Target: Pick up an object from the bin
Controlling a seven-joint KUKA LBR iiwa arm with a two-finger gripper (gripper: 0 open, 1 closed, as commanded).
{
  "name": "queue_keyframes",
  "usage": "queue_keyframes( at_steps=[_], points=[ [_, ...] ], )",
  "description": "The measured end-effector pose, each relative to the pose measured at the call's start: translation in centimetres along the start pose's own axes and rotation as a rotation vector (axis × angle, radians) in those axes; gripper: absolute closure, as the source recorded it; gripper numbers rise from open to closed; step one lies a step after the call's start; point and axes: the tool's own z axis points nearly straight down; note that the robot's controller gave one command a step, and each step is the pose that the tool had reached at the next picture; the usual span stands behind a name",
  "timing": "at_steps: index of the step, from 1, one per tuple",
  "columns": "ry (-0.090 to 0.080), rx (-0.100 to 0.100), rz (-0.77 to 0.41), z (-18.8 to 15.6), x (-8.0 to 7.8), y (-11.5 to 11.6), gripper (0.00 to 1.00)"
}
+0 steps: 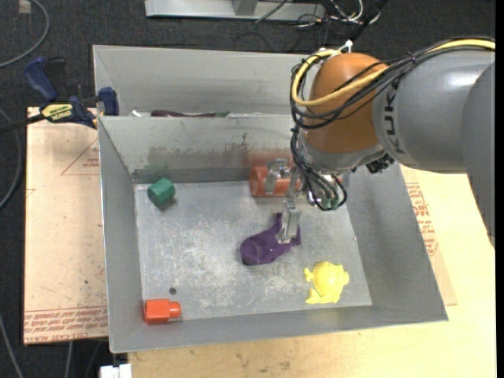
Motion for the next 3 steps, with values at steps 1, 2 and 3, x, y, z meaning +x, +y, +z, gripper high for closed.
queue_keyframes(
  at_steps=[1, 2, 3],
  points=[
    [-0.007, 0.0, 0.0, -0.5, -0.2, 0.0, 0.0],
    [-0.006, -0.001, -0.132, 0.4, 1.0, -1.5, 0.0],
    [-0.009, 0.0, -0.336, 3.0, 2.1, -2.7, 0.0]
  ],
)
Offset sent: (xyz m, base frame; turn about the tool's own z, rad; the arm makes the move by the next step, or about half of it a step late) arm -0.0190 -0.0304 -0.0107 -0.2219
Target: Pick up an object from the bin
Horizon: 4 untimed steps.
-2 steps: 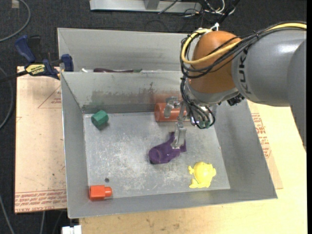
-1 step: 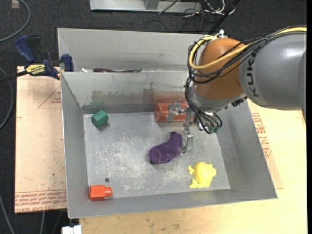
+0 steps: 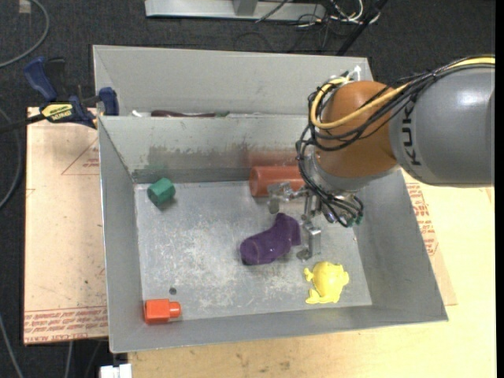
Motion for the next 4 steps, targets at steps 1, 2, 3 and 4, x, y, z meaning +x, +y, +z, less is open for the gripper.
queue_keyframes(
  at_steps=[1, 2, 3, 4],
  points=[
    [0.001, -0.001, -0.123, -1.0, -0.2, 0.7, 0.0],
    [-0.005, 0.0, -0.097, 3.1, -0.2, 1.7, 0.0],
    [-0.004, -0.001, -0.261, 4.4, -0.2, 1.3, 1.0],
    [-0.004, -0.002, -0.261, 4.4, -0.2, 1.3, 1.0]
  ],
)
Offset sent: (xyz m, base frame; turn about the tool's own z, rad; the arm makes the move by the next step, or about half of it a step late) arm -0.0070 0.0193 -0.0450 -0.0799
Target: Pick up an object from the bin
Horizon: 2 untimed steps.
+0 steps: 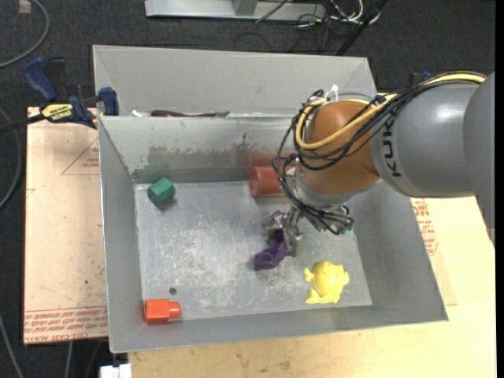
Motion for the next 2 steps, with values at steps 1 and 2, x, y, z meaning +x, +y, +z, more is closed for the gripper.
queue_keyframes(
  at_steps=[1, 2],
  points=[
    [0.002, -0.001, 0.0, -0.2, 0.1, 0.1, 1.0],
    [0.006, -0.005, 0.001, -1.7, 0.2, 0.2, 1.0]
  ],
)
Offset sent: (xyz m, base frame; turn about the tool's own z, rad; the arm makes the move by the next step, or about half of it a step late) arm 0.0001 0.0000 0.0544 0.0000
